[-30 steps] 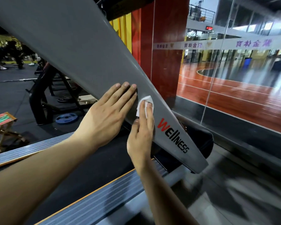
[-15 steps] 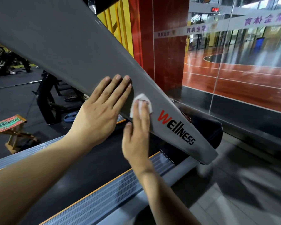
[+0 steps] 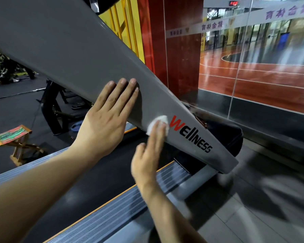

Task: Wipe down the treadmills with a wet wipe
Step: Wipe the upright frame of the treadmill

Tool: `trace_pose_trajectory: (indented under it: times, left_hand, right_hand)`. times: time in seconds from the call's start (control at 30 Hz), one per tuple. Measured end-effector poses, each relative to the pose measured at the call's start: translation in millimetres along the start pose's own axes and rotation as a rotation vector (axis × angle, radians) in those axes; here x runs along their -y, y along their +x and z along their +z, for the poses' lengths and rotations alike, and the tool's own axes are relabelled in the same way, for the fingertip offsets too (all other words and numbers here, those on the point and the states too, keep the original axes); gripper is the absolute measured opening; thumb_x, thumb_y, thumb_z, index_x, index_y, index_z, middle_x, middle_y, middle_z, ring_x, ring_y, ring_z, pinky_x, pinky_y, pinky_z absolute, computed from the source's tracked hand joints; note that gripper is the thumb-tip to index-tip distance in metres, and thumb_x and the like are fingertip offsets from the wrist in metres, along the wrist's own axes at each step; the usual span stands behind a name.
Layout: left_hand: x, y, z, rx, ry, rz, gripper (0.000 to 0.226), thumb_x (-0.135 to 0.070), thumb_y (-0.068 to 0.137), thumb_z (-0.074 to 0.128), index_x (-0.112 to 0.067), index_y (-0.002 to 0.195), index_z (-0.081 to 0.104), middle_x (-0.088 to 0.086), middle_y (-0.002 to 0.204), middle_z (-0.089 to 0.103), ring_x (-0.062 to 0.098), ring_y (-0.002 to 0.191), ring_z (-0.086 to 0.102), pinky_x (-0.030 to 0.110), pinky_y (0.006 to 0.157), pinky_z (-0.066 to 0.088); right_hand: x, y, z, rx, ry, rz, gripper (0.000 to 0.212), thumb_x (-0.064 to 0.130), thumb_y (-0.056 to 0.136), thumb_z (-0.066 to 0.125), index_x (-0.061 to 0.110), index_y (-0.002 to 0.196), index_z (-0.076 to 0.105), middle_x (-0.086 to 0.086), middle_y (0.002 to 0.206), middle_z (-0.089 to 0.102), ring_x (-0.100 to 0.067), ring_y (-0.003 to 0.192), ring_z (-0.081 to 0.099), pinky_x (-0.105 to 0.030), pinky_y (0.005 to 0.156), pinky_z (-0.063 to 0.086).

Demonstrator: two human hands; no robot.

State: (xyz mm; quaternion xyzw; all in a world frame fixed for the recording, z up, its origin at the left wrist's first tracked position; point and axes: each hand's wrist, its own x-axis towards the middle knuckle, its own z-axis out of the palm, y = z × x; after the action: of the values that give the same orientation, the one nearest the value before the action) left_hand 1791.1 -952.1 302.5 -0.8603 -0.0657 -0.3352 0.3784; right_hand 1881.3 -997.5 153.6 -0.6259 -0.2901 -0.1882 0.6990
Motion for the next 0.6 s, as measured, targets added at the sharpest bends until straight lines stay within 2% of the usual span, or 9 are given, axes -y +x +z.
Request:
trace_pose_trajectory:
  times: [0.1,0.2,0.27,0.37,0.43,0.47,0.5,0.6]
  left_hand:
    - [0,1,1,-0.002,-0.011,-0.002,0.064,-0.013,0.101,0.028,0.000,0.160,0.009,0.017,0.169,0.005,0.033,0.157,0.003,0.051,0.128,0.008]
    - [0,1,1,-0.009,-0.012,-0.017,0.067,-0.012,0.099,0.034,0.000,0.160,0.011,0.017,0.169,0.007,0.033,0.157,0.004,0.051,0.127,0.010]
    - [-4,2,2,-0.020,-0.023,-0.035,0.068,-0.008,0.096,0.031,0.000,0.160,0.011,0.017,0.169,0.007,0.033,0.157,0.004,0.051,0.127,0.010]
    - [-14,5,10,-0.014,-0.051,-0.022,0.068,-0.010,0.096,0.031,0.000,0.160,0.012,0.017,0.169,0.008,0.033,0.157,0.004,0.050,0.128,0.008]
    - [-25,6,19,-0.009,-0.077,0.015,0.066,-0.010,0.096,0.029,0.000,0.160,0.015,0.017,0.169,0.011,0.034,0.157,0.008,0.049,0.128,0.010]
    - [-31,7,24,-0.008,-0.086,0.026,0.065,-0.011,0.097,0.030,0.001,0.160,0.017,0.018,0.168,0.013,0.034,0.157,0.009,0.049,0.127,0.011]
    - [-37,7,30,-0.008,-0.091,0.032,0.065,-0.011,0.097,0.031,0.001,0.159,0.018,0.018,0.168,0.014,0.035,0.156,0.010,0.050,0.127,0.012]
    - [-51,13,44,-0.004,-0.108,0.070,0.065,-0.011,0.097,0.033,0.001,0.159,0.020,0.018,0.168,0.016,0.034,0.156,0.012,0.050,0.127,0.013]
  right_hand:
    - [18,-12,11,0.200,-0.099,-0.294,0.068,0.008,0.092,0.045,0.008,0.157,0.025,-0.013,0.167,0.008,-0.027,0.156,0.006,-0.043,0.125,0.019]
    - [-3,-3,3,0.159,-0.183,-0.333,0.071,0.008,0.090,0.046,0.008,0.157,0.024,-0.014,0.167,0.012,-0.027,0.155,0.009,-0.044,0.124,0.022]
    - [-34,2,-5,0.073,-0.175,-0.158,0.079,0.000,0.085,0.049,0.007,0.158,0.020,-0.013,0.168,0.008,-0.025,0.156,0.005,-0.041,0.126,0.013]
    - [-78,10,-21,-0.069,-0.042,0.337,0.085,0.001,0.085,0.045,0.012,0.161,0.007,-0.012,0.168,-0.002,-0.021,0.156,-0.002,-0.037,0.127,0.007]
    - [-89,19,-28,-0.099,0.090,0.615,0.081,0.001,0.090,0.040,0.011,0.160,0.001,-0.015,0.168,-0.004,-0.021,0.156,-0.004,-0.027,0.125,0.002]
    - [-90,23,-30,-0.103,0.109,0.658,0.078,0.001,0.092,0.039,0.009,0.160,0.000,-0.015,0.168,-0.005,-0.020,0.155,-0.005,-0.022,0.122,0.000]
    - [-89,27,-31,-0.096,0.097,0.625,0.076,0.003,0.093,0.038,0.009,0.160,0.002,-0.013,0.168,-0.005,-0.018,0.155,-0.006,-0.018,0.120,-0.001]
    - [-78,31,-38,-0.029,-0.035,0.296,0.077,0.005,0.090,0.039,0.015,0.161,0.011,-0.005,0.168,-0.005,-0.013,0.155,-0.006,-0.013,0.120,-0.001]
